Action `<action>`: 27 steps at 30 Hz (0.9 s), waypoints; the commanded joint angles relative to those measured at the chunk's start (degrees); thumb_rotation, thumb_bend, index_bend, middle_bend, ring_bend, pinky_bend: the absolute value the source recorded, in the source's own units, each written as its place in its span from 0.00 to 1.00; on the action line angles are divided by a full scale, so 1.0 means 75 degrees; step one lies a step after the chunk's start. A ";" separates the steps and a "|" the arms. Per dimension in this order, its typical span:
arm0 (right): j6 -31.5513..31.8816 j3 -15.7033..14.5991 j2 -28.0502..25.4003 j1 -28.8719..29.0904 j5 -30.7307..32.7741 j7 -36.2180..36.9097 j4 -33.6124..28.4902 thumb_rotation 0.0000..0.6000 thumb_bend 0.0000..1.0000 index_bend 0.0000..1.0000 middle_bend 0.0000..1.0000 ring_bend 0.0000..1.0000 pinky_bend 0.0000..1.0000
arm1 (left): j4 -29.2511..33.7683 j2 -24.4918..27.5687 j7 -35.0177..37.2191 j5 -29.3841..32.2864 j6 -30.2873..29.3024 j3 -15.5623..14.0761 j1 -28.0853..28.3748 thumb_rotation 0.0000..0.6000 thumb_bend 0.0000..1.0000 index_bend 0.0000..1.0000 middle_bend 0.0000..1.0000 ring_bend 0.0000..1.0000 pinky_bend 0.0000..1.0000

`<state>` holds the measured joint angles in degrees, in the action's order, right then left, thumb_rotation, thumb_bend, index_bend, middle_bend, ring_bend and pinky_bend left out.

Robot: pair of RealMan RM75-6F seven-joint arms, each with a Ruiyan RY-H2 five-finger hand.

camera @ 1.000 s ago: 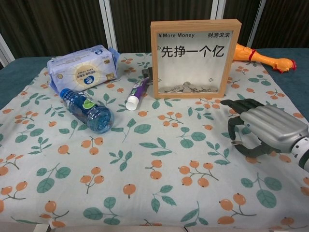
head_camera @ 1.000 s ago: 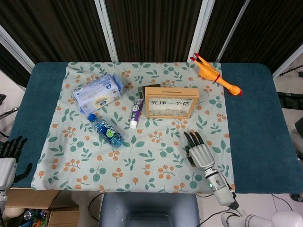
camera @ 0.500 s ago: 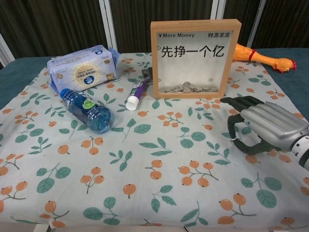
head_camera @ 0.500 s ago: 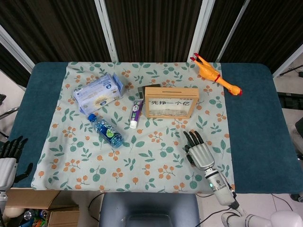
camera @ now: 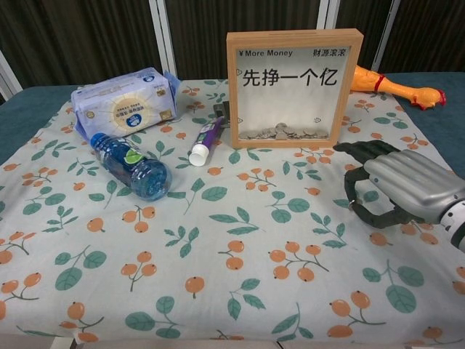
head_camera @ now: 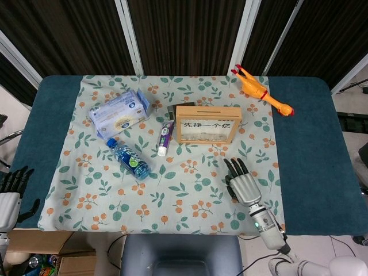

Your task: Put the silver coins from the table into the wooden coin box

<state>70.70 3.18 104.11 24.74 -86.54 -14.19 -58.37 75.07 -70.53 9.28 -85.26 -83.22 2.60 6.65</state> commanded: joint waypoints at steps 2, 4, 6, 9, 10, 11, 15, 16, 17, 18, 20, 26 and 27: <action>0.0297 0.0208 -0.0220 0.0063 -0.0084 0.0029 -0.0318 1.00 0.61 0.70 0.15 0.00 0.00 | 0.0008 0.0007 0.0007 0.0008 -0.0021 0.0010 -0.0008 1.00 0.37 0.00 0.00 0.00 0.00; 0.0497 0.0388 -0.0401 0.0136 -0.0142 -0.0017 -0.0605 1.00 0.61 0.71 0.15 0.00 0.00 | 0.0015 0.0015 0.0015 0.0015 -0.0034 0.0019 -0.0013 1.00 0.37 0.00 0.00 0.00 0.00; 0.0716 0.0685 -0.0656 0.0248 -0.0162 -0.0125 -0.1042 1.00 0.61 0.71 0.15 0.00 0.00 | 0.0018 0.0018 0.0044 0.0007 -0.0058 0.0024 -0.0018 1.00 0.37 0.00 0.00 0.00 0.00; 0.0898 0.1221 -0.1046 0.0441 -0.0049 -0.0354 -0.1758 1.00 0.61 0.71 0.16 0.00 0.00 | 0.0022 0.0015 0.0080 -0.0024 -0.0098 0.0023 -0.0024 1.00 0.37 0.00 0.00 0.00 0.00; 0.0905 0.1399 -0.1156 0.0510 0.0025 -0.0454 -0.1955 1.00 0.61 0.71 0.16 0.00 0.00 | 0.0019 0.0013 0.0082 -0.0032 -0.0113 0.0025 -0.0026 1.00 0.38 0.00 0.00 0.00 0.00; 0.0888 0.1643 -0.1290 0.0611 0.0149 -0.0591 -0.2197 1.00 0.61 0.71 0.16 0.00 0.00 | 0.0034 0.0024 0.0087 -0.0047 -0.0133 0.0027 -0.0027 1.00 0.38 0.00 0.00 0.00 0.00; 0.0633 0.2424 -0.1620 0.0998 0.0721 -0.1019 -0.2817 1.00 0.61 0.72 0.16 0.00 0.00 | 0.0044 0.0064 0.0116 -0.0070 -0.0182 0.0022 -0.0048 1.00 0.38 0.00 0.00 0.00 0.00; 0.0565 0.2589 -0.1678 0.1098 0.0854 -0.1114 -0.2935 1.00 0.61 0.72 0.16 0.00 0.00 | 0.0051 0.0075 0.0123 -0.0076 -0.0196 0.0023 -0.0052 1.00 0.38 0.00 0.00 0.00 0.00; 0.0489 0.2798 -0.1742 0.1234 0.1016 -0.1238 -0.3080 1.00 0.61 0.72 0.16 0.00 0.00 | 0.0063 0.0091 0.0133 -0.0080 -0.0210 0.0025 -0.0056 1.00 0.38 0.00 0.00 0.00 0.00; 0.0437 0.2940 -0.1782 0.1339 0.1126 -0.1330 -0.3177 1.00 0.61 0.72 0.16 0.00 0.00 | 0.0071 0.0100 0.0138 -0.0080 -0.0215 0.0026 -0.0059 1.00 0.38 0.00 0.00 0.00 0.00; 0.0314 0.3233 -0.1842 0.1587 0.1386 -0.1566 -0.3344 1.00 0.61 0.72 0.16 0.00 0.00 | 0.0085 0.0116 0.0142 -0.0081 -0.0223 0.0027 -0.0064 1.00 0.38 0.00 0.00 0.00 0.00; -0.0217 0.3804 -0.1739 0.2372 0.2436 -0.2409 -0.3280 1.00 0.61 0.73 0.16 0.00 0.00 | 0.0124 0.0148 0.0150 -0.0080 -0.0221 0.0029 -0.0065 1.00 0.37 0.00 0.00 0.00 0.00; -0.0318 0.3863 -0.1696 0.2493 0.2657 -0.2559 -0.3208 1.00 0.61 0.73 0.16 0.00 0.00 | 0.0128 0.0151 0.0148 -0.0081 -0.0222 0.0029 -0.0065 1.00 0.37 0.00 0.00 0.00 0.00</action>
<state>70.35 30.63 90.86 41.40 -69.93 -30.78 -83.19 76.04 -69.40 10.39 -85.87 -84.89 2.81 6.16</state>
